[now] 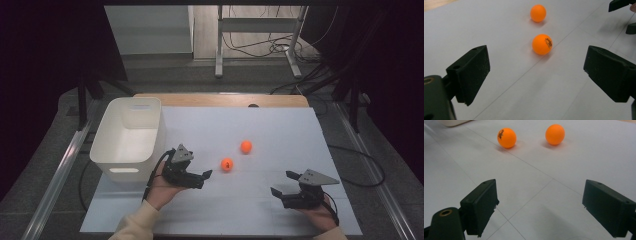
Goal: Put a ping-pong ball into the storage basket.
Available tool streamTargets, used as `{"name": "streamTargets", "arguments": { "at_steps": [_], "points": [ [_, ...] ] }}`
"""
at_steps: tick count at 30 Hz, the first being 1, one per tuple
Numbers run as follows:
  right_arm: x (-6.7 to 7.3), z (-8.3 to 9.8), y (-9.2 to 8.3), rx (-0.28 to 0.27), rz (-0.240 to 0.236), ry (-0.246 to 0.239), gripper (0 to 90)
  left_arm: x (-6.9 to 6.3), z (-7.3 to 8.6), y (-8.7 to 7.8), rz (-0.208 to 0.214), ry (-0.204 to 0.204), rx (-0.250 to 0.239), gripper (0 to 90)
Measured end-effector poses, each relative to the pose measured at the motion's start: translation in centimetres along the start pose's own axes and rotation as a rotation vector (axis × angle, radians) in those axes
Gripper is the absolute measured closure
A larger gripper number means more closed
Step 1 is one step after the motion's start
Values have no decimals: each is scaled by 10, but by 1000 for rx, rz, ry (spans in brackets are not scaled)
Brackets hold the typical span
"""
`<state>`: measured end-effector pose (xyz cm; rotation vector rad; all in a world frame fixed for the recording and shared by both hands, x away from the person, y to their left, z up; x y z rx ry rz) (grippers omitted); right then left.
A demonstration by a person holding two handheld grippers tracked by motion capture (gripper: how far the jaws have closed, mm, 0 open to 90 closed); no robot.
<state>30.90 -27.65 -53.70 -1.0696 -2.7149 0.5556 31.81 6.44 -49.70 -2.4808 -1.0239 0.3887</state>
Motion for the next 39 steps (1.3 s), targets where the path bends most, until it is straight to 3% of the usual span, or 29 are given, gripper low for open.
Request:
{"name": "streamTargets", "arguments": {
  "at_steps": [16, 39],
  "points": [
    [0, -1, 0, 1, 0, -17, 135, -3, -17, 21, 34, 7, 10, 77],
    [0, -1, 2, 2, 4, -16, 138, -1, -21, 51, 76, -23, 54, 78]
  ]
}}
Point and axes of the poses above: each handheld gripper's, and its own axes: y roughly forward along the jaws, z roughly out of its underside, x roughly to its left, the point moved 5 cm from there along y, roughly forward along the jaws, and after that the axes turned 7 degrees about -x, right-handed, at the moved point
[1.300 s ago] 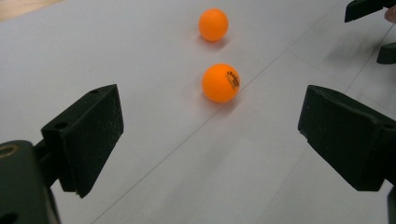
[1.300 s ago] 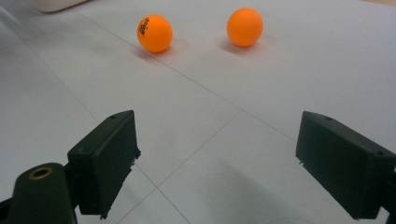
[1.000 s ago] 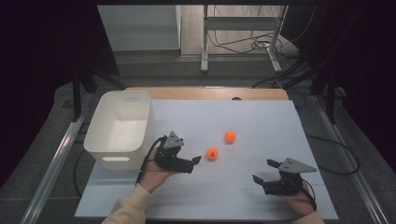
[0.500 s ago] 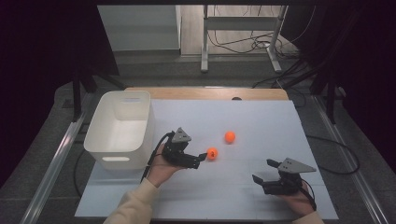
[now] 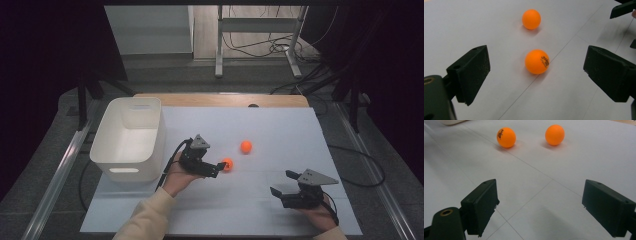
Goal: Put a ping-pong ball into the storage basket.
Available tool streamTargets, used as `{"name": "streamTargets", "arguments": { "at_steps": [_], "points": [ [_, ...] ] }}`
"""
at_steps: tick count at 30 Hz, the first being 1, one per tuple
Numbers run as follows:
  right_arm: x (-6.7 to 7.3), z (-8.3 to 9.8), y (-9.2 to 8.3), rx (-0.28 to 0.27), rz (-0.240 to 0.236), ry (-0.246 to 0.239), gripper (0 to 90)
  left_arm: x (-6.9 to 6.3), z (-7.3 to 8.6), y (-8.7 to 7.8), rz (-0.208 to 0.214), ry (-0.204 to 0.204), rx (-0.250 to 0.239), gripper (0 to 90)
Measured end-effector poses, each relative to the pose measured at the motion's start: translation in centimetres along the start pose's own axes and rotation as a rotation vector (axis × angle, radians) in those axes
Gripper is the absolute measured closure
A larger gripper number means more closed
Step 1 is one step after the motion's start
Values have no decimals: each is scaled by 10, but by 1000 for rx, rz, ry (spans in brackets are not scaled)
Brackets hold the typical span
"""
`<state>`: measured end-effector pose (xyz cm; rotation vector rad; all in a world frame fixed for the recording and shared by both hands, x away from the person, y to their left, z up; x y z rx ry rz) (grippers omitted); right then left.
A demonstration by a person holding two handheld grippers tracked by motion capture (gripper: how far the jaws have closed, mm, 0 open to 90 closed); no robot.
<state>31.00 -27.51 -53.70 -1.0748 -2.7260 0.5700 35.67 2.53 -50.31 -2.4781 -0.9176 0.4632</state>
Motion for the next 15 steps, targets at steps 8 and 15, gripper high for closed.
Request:
{"name": "streamTargets", "arguments": {
  "at_steps": [8, 15],
  "points": [
    [-1, 0, 0, -2, 9, 6, 138, -1, -3, 7, 7, 10, 11, 80],
    [-1, 1, 0, 2, 10, 8, 138, 0, 0, 20, 21, 8, 46, 81]
  ]
}}
Point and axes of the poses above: each handheld gripper's, and its own axes: y roughly forward along the jaws, z roughly out of its underside, x roughly to its left, the point moved 5 cm from there along y, roughly forward along the jaws, and after that the axes turned 7 degrees about -x, right-handed, at the moved point
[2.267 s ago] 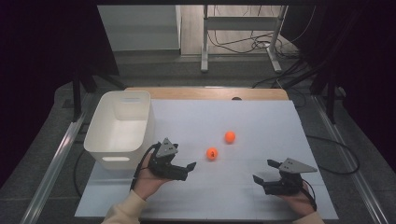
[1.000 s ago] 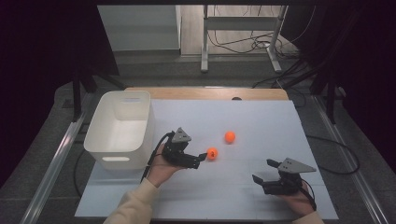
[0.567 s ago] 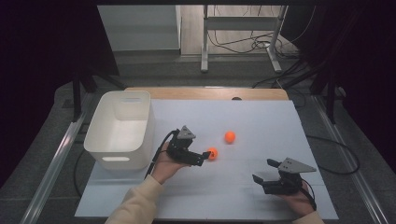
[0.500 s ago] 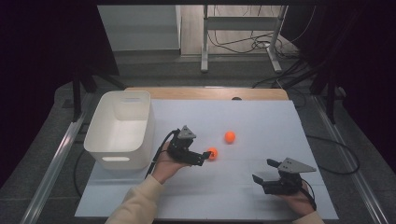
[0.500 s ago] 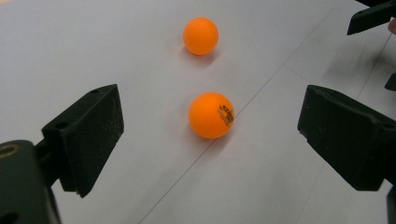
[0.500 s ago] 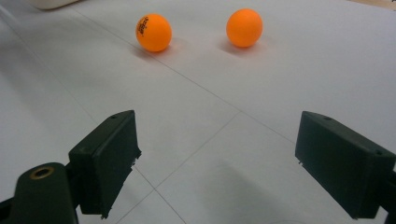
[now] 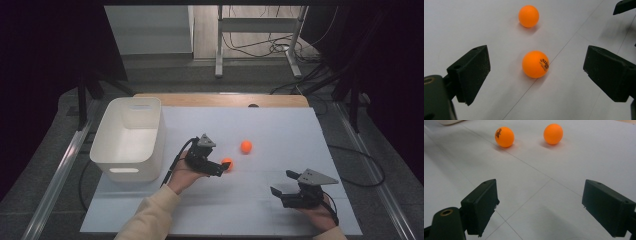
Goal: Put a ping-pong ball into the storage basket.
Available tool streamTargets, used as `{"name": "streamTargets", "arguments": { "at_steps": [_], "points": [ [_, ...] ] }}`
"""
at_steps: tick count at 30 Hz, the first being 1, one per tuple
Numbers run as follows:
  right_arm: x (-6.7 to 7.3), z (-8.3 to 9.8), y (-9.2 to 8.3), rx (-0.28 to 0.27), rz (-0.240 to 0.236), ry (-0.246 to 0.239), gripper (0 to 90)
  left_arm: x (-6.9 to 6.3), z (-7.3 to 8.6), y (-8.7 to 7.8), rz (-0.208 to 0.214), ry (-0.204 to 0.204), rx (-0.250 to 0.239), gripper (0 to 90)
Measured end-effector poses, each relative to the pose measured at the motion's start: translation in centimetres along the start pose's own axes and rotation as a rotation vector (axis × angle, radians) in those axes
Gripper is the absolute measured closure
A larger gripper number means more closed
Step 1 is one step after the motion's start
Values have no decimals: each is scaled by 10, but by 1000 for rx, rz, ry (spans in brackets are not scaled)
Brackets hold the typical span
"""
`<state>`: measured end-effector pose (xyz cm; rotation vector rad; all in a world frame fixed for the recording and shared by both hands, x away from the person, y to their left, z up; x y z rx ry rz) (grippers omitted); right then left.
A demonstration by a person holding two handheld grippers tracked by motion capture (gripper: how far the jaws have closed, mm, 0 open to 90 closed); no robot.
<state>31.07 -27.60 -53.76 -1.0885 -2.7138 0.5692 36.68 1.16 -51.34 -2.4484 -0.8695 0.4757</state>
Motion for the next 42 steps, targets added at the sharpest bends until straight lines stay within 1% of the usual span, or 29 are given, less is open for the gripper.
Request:
{"name": "streamTargets", "arguments": {
  "at_steps": [4, 6, 9, 14, 15, 18, 24, 29, 32, 33, 38, 40, 42],
  "points": [
    [-1, 0, 0, -1, 0, 4, 138, -2, 0, 7, 9, 6, 15, 81],
    [-1, 0, -1, -1, -1, 3, 138, -3, 0, 11, 12, 15, 26, 80],
    [0, -1, 0, -4, -3, 0, 139, -1, 0, 15, 1, 15, 43, 80],
    [0, -2, -1, -6, -6, 1, 139, 2, 1, 24, -2, 15, 67, 81],
    [0, -2, -1, -6, -6, 1, 139, 2, 1, 24, -2, 15, 67, 81],
    [0, -2, -2, -13, -6, 3, 141, 2, 2, 29, 4, 21, 87, 81],
    [-1, -2, -2, -16, -5, 6, 141, 4, 2, 35, 5, 21, 101, 82],
    [-1, -2, -2, -10, -4, 4, 141, 5, 5, 41, 7, 24, 124, 83],
    [-1, -2, -2, -6, -2, 1, 141, 6, 5, 44, 13, 15, 129, 84],
    [-1, -2, -2, -5, -2, 0, 141, 6, 6, 46, 22, 11, 133, 84],
    [-1, -2, -2, -3, -1, -2, 141, 5, 10, 53, 31, 12, 168, 85],
    [-1, -2, -2, -4, -2, -3, 141, 6, 12, 55, 25, 21, 187, 86],
    [-1, -1, -2, -5, -5, -3, 140, 6, 13, 55, 23, 22, 194, 89]
  ]
}}
Point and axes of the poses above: each handheld gripper's, and its own axes: y roughly forward along the jaws, z roughly out of its underside, x roughly to its left, the point moved 5 cm from there along y, roughly forward along the jaws, and after that the axes turned 7 degrees about -x, right-handed, at the moved point
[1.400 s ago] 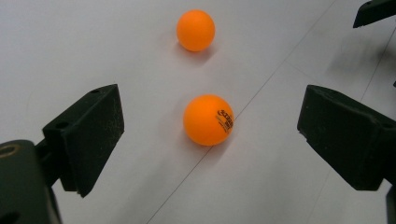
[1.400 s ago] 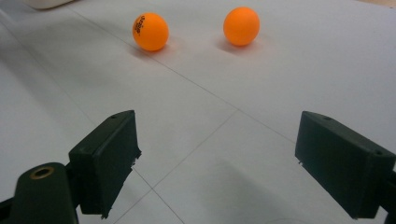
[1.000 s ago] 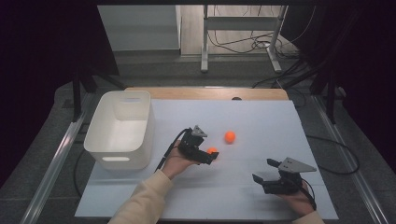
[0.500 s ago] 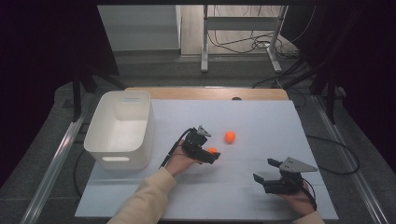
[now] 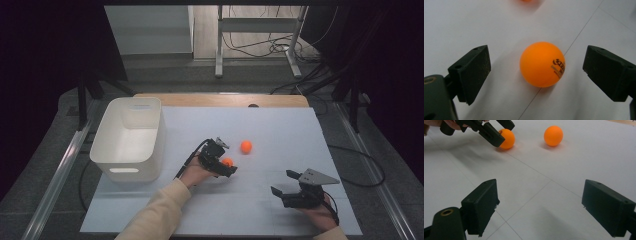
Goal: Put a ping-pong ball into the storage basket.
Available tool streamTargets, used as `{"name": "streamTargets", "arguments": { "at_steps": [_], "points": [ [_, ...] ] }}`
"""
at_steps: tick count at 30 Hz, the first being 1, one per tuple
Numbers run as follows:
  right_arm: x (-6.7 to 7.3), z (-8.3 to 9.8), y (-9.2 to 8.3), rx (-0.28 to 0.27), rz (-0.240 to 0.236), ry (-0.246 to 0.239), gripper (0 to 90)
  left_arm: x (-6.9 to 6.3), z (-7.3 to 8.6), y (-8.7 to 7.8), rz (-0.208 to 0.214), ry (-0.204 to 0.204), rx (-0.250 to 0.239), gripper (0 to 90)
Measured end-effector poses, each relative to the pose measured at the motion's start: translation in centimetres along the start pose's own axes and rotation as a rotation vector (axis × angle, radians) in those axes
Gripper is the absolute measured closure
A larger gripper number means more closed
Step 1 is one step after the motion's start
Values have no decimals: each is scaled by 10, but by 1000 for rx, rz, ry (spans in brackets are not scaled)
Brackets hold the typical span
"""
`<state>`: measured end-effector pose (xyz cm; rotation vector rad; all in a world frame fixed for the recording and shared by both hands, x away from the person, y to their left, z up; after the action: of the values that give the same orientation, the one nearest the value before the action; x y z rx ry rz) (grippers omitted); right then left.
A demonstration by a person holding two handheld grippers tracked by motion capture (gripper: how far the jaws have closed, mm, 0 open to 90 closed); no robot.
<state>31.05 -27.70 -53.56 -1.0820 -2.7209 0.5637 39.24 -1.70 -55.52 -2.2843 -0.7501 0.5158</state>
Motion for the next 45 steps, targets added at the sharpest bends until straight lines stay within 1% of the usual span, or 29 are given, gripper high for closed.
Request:
{"name": "streamTargets", "arguments": {
  "at_steps": [2, 6, 9, 10, 12, 13, 14, 15, 17, 18, 19, 22, 25, 27, 28, 29, 34, 45],
  "points": [
    [0, 0, 0, 4, -2, -1, 141, 1, 1, 1, 1, -8, 5, 129],
    [0, 0, 0, 6, -2, -2, 141, 2, 2, 1, 8, -14, 6, 152],
    [0, 1, 0, 7, -1, -2, 141, 2, 2, 0, 6, -6, 4, 229],
    [0, 1, 1, 7, -1, -2, 140, 2, 2, -1, 6, -7, 0, 229],
    [1, 1, 1, 7, -7, -4, 140, 2, 2, -1, 12, -1, -3, 292],
    [1, 1, 1, 7, -8, -5, 140, 1, 3, 0, 12, 7, 0, 309],
    [1, 1, 1, 7, -8, -5, 140, 1, 3, 0, 12, 7, 0, 333],
    [1, 1, 1, 8, -10, -6, 140, 0, 3, 0, 14, 12, 2, 333],
    [1, 1, 1, 7, -10, -8, 140, -1, 4, -1, 11, 21, -2, 412],
    [1, 1, 1, 7, -10, -9, 140, -2, 4, -1, 17, 24, -7, 446],
    [1, 1, 1, 7, -10, -9, 140, -3, 4, -2, 21, 30, -9, 502],
    [2, 1, 1, 4, -15, -13, 140, -4, 4, -3, 17, 52, 2, 505],
    [2, 1, 1, 4, -19, -17, 140, -4, 4, -5, 14, 58, -2, 505],
    [2, 1, 1, 4, -18, -17, 140, -5, 3, -6, 13, 54, -7, 505],
    [2, 1, 1, 4, -17, -17, 140, -4, 3, -7, 14, 55, -13, 505],
    [2, 1, 1, 3, -17, -16, 140, -5, 2, -9, 14, 43, -26, 505],
    [2, 1, 1, 6, -12, -17, 140, -7, -2, -21, 23, 49, -62, 504],
    [1, 0, 1, 10, -10, -20, 140, -8, -6, -35, 23, 57, -95, 504]
  ]
}}
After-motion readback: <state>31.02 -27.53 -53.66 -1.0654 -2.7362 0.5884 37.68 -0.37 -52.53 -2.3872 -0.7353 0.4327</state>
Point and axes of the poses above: each handheld gripper's, and its own axes: y roughly forward along the jaws, z roughly out of its underside, x roughly to its left, the point moved 5 cm from there along y, roughly forward along the jaws, and after that the axes turned 7 degrees about -x, right-handed, at the moved point
